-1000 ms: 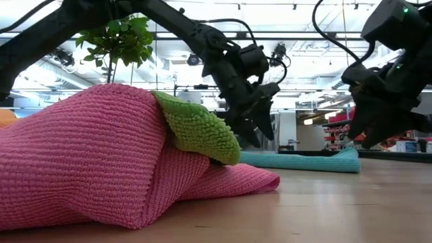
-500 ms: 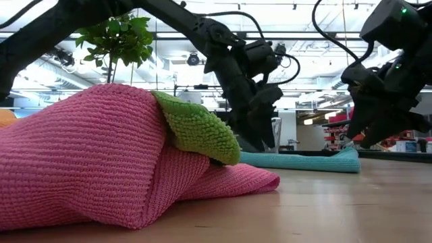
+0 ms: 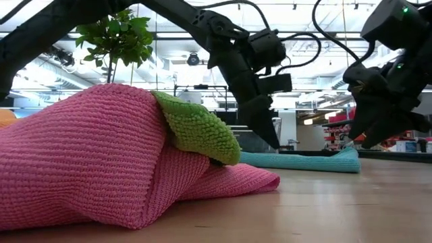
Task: Fold microfiber towels
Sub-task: Fold the blue towel
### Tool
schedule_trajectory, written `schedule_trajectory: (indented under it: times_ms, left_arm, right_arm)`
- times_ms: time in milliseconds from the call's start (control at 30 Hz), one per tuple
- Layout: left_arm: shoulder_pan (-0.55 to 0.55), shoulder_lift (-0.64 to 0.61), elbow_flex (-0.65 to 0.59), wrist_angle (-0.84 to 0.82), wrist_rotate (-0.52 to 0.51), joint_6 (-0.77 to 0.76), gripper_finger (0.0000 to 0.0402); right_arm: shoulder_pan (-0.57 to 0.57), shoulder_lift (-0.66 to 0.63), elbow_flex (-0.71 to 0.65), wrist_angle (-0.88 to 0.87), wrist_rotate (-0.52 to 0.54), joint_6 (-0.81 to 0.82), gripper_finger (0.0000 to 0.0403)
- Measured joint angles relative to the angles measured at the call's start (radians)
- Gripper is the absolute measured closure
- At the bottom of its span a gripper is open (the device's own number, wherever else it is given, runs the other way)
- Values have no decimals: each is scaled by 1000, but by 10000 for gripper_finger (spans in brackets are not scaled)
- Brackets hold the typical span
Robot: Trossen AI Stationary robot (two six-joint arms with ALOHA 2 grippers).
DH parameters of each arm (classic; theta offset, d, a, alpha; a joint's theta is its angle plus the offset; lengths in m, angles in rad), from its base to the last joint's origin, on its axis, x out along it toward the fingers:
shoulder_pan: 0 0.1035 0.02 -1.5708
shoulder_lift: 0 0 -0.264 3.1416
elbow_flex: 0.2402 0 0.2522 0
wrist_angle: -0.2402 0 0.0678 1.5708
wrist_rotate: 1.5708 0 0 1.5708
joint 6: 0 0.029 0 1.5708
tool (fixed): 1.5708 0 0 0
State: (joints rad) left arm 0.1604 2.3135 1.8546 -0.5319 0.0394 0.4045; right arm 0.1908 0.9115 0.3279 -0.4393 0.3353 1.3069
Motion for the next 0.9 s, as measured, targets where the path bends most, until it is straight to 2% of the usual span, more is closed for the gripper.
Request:
schedule_trajectory:
  times_ms: [133,267,467,700,900]
  left_arm:
    - [48,-2,21,3,124,-12,198]
    - [69,-2,21,-13,142,41,200]
    - [57,-2,21,-34,60,162,200]
    - [87,35,19,-71,50,162,201]
    - [80,54,22,-14,14,146,201]
  right_arm:
    - [14,0,0,0,-1,20,207]
    - [14,0,0,0,1,21,207]
    - [14,0,0,0,7,31,207]
    - [14,0,0,2,8,59,207]
    - [15,26,0,20,46,126,207]
